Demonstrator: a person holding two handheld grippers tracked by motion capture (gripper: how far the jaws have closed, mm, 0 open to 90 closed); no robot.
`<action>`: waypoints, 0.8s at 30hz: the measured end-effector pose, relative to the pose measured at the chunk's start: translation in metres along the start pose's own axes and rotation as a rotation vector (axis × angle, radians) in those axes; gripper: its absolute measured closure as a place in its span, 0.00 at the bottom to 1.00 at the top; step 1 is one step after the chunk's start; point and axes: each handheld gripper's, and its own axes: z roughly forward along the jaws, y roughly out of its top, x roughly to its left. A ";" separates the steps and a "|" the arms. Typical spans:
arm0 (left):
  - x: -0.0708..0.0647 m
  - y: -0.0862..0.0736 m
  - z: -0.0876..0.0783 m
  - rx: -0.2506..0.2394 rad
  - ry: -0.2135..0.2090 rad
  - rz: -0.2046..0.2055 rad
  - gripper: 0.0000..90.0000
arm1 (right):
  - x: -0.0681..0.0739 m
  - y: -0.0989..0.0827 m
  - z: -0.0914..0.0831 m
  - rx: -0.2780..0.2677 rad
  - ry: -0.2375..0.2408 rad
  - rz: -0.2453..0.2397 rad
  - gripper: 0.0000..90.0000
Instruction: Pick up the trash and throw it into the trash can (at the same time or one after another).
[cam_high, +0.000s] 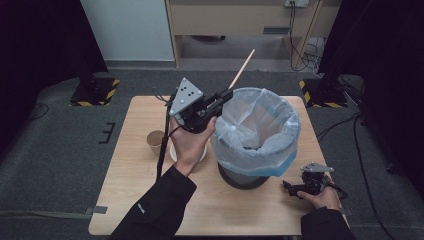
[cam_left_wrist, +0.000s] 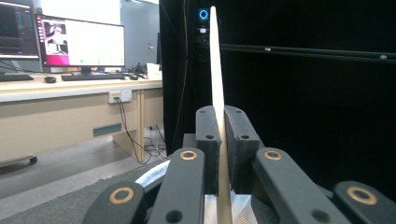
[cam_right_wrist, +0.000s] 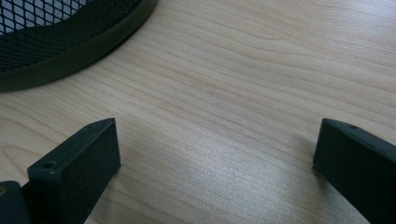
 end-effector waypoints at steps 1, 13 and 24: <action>-0.002 0.000 0.002 0.000 -0.003 0.001 0.94 | 0.000 0.000 0.000 0.000 0.000 0.000 0.01; -0.017 -0.001 0.027 0.014 -0.038 0.013 0.94 | 0.000 0.000 0.000 0.000 0.000 0.000 0.01; -0.020 -0.011 0.048 0.083 -0.051 0.023 0.94 | 0.000 0.000 0.000 0.000 0.000 0.000 0.01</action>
